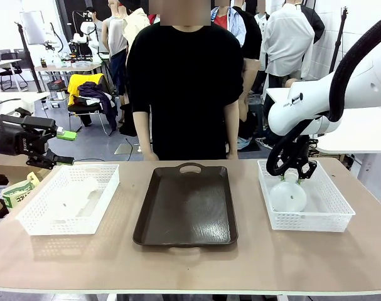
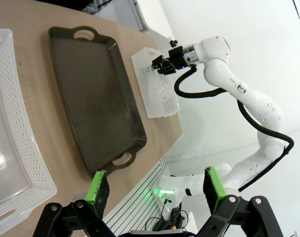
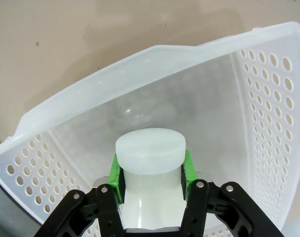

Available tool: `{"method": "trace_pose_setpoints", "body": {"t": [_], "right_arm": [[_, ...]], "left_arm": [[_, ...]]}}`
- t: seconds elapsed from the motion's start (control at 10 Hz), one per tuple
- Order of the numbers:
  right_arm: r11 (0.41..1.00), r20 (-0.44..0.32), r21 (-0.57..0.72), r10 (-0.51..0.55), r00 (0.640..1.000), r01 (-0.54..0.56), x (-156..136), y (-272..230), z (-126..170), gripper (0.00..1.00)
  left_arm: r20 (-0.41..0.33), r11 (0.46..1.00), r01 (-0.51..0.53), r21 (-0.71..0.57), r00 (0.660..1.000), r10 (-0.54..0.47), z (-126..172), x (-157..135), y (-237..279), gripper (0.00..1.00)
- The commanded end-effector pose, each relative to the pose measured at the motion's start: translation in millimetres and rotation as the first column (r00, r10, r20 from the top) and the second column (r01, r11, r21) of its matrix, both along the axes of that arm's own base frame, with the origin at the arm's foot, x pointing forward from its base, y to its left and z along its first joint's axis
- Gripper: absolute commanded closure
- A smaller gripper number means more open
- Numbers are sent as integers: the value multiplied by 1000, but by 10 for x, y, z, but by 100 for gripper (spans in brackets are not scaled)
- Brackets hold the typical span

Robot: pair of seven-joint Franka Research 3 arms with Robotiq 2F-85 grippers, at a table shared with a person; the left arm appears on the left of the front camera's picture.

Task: Prepare the laboratory tools.
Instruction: While moving the picked Big flask to the Handle tray indicated by the person, stop as directed by the person.

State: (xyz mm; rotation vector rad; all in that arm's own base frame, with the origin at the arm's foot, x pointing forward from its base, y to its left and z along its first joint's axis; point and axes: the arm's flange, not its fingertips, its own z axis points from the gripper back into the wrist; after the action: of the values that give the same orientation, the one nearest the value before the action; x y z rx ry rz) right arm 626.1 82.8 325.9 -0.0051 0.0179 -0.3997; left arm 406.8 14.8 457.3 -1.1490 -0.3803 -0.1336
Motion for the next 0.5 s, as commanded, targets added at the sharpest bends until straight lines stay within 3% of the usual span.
{"method": "trace_pose_setpoints", "body": {"t": [0.0, 0.4], "right_arm": [[999, 2, 24, 26, 1000, -26, -173, -68, 190, 100], [995, 98, 34, 87, 991, -91, -569, -174, 755, 100]], "left_arm": [[2, 1000, -3, -16, 1000, 3, 14, 7, 0, 0], [2, 1000, -3, -16, 1000, 3, 14, 7, 0, 0]]}}
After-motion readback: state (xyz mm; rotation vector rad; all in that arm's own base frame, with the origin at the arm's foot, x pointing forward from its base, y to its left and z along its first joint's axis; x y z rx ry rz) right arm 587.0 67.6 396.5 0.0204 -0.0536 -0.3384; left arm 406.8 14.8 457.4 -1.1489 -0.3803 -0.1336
